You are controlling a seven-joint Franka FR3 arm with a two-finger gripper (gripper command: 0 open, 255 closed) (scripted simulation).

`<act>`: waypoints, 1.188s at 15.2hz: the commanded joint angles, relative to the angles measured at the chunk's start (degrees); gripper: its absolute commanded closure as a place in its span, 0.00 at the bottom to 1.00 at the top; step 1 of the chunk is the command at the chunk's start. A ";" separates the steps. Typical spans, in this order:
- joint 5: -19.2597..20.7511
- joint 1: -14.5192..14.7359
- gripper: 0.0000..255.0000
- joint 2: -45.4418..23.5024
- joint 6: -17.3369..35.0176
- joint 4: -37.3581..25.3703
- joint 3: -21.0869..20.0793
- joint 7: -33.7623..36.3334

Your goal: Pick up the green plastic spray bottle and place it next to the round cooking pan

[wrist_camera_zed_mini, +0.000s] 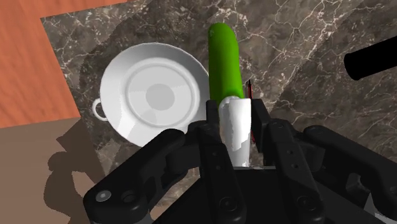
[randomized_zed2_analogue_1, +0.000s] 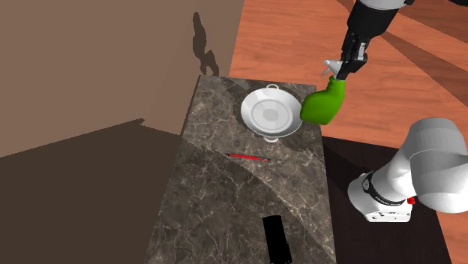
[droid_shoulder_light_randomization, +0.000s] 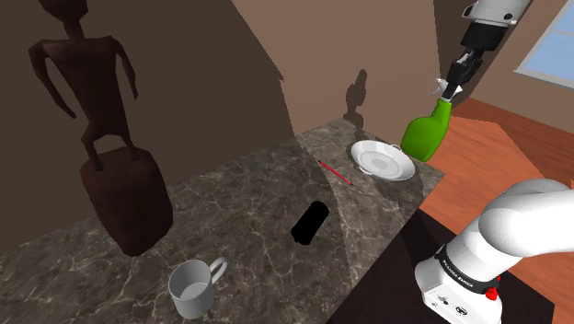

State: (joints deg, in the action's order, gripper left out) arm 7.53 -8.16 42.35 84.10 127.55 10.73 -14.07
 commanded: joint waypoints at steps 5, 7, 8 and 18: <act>0.42 -0.25 1.00 1.52 4.10 5.58 0.36 0.22; 0.57 -0.33 1.00 1.90 5.51 7.37 0.50 0.28; 0.65 -0.37 1.00 2.08 6.21 8.25 0.58 0.31; 1.53 -0.81 1.00 3.17 13.45 16.58 1.45 0.58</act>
State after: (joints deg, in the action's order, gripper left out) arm 8.95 -8.91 45.42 96.74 143.24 12.08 -13.51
